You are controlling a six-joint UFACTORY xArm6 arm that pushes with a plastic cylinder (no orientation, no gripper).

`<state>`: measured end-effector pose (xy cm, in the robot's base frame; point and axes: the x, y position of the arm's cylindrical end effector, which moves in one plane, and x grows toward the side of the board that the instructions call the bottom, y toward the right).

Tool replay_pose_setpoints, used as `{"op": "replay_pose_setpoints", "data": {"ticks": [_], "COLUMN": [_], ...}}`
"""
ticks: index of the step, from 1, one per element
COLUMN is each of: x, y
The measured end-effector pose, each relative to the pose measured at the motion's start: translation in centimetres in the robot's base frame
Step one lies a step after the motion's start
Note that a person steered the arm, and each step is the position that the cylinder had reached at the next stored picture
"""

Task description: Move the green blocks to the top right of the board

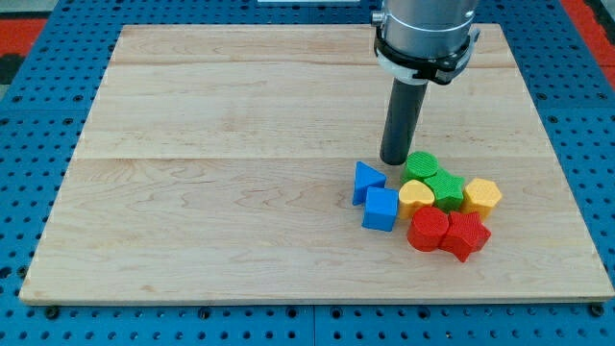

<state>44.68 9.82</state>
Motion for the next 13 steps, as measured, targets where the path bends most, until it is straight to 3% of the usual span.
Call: {"op": "replay_pose_setpoints", "data": {"ticks": [2,3,4,5,6,8,10,13], "x": [-0.2,-6.6,-4.2,6.3,16.8,16.0,10.4,6.0], "y": [-0.8,3.2,15.2,18.4,16.2,4.5,3.9,4.0]}}
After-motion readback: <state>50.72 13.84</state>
